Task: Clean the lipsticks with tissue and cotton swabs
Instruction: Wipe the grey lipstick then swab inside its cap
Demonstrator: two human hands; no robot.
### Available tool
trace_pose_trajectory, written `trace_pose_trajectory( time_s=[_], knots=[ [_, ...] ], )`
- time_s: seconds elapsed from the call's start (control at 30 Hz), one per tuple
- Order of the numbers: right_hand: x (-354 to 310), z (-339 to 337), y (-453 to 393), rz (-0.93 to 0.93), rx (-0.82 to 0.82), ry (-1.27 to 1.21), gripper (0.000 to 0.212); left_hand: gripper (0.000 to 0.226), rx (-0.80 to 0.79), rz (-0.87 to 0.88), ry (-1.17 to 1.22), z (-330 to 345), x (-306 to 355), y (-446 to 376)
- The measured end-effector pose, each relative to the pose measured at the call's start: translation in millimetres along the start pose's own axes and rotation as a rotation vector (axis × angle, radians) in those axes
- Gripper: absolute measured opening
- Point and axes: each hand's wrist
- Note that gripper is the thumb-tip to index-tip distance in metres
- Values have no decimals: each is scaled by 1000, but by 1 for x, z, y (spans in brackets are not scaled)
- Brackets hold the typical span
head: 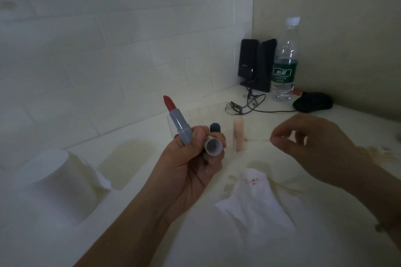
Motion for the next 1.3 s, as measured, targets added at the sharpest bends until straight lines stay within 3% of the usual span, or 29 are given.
trace_pose_trajectory(
  time_s=[0.13, 0.3, 0.77, 1.03, 1.17, 1.3],
  knots=[
    [22, -11, -6, 111, -227, 101, 17, 18, 109, 24, -47, 1, -2, -1],
    [34, -19, -10, 181, -322, 189, 15, 8, 185, 22, -112, 1, -4, -2],
    [36, -30, -12, 175, -371, 131, 13, 9, 77, 8, -156, -2, -7, -2],
    [21, -14, -6, 111, -563, 146, 6, 12, 75, -1, -187, -2, -12, -5],
    [23, -14, -9, 76, -471, 198, 5, 20, 39, 32, -226, -2, -11, -5],
    [17, -21, -9, 130, -161, 123, 7, 22, 98, 85, -213, 0, -2, -3]
  ],
)
Point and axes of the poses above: each hand's wrist, its own y-axis away from the middle knuckle, its own z-axis out of the palm, x = y × z, and after that the axes turned 5 degrees about -y, right-handed
